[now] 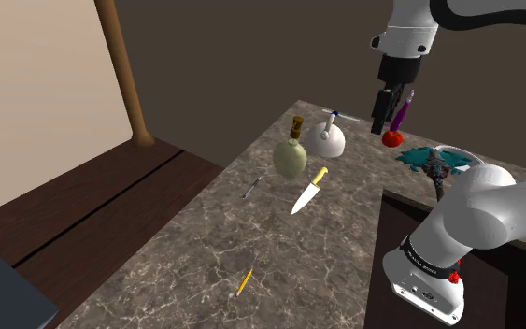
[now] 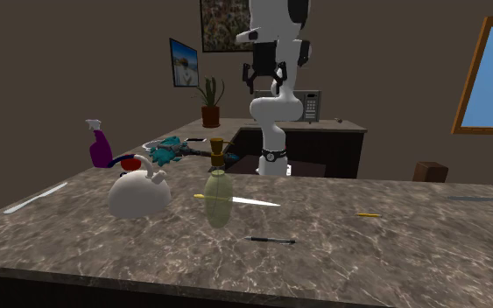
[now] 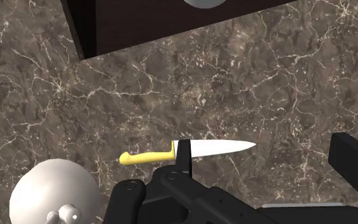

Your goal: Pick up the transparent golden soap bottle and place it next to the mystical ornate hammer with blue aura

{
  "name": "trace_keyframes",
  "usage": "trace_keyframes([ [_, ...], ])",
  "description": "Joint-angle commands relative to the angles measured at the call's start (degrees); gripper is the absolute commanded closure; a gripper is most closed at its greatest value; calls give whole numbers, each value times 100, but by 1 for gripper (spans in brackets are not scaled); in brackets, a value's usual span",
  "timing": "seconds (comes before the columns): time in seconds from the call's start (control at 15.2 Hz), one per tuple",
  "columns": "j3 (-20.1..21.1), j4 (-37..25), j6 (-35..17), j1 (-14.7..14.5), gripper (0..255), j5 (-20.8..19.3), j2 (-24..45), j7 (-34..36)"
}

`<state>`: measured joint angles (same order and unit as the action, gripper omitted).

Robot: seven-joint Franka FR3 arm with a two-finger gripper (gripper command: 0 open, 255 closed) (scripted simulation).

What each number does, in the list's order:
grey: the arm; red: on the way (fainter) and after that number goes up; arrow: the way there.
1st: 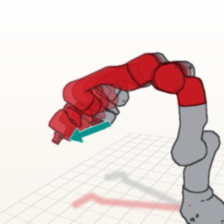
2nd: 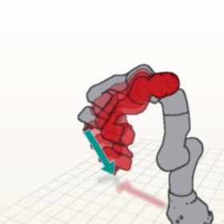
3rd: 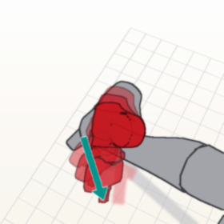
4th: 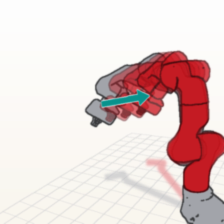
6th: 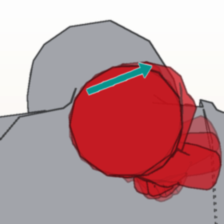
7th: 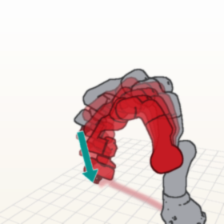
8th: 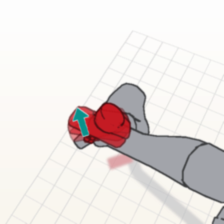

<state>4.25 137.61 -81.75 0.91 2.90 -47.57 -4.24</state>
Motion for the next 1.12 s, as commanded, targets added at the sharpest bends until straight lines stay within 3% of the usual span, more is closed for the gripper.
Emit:
trace_keyframes([
  [0.0, 0, 0, 0, 0, 0, 0, 0, 0],
  [0.53, -6, -567, -1030, 25, 0, -445, 1847, -491],
  [1.06, 58, -1609, -1659, 49, 0, -911, 3754, -806],
])
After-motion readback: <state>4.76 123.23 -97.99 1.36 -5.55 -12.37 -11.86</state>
